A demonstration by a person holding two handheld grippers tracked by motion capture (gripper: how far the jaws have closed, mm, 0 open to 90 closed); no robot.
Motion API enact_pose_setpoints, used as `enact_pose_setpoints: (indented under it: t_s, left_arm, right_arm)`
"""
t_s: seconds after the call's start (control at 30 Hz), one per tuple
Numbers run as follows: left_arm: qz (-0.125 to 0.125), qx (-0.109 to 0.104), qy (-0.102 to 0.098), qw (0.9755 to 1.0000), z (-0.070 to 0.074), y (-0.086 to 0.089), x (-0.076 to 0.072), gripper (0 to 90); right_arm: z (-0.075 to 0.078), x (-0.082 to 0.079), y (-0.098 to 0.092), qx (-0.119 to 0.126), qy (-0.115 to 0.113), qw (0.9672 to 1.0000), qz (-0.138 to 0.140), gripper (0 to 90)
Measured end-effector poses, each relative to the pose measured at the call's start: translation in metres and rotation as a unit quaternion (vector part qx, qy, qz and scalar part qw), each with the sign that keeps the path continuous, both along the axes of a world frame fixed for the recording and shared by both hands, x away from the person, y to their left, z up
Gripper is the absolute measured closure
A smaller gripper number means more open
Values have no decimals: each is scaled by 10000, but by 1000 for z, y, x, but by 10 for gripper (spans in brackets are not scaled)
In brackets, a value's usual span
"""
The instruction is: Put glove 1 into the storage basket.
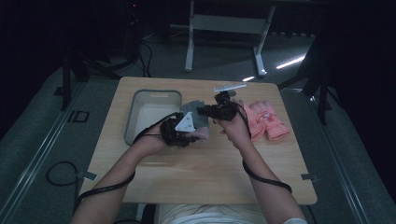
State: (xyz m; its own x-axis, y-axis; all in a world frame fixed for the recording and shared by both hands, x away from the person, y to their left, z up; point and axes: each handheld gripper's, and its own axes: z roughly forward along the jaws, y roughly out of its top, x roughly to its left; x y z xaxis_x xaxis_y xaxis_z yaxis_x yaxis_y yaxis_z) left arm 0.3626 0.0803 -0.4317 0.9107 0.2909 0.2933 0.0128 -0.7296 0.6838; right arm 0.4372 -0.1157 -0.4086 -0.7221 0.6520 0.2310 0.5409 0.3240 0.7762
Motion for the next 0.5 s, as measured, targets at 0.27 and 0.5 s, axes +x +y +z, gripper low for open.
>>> enact_pose_setpoints:
  t_s: [0.27,0.5]
  left_arm:
    - [159,223,-176,9995,7,35,3,637]
    - [458,278,-144,9985,2,63,6,637]
  right_arm:
    - [6,11,38,37,-81,9998,173,747]
    - [2,23,73,62,-29,9993,371,748]
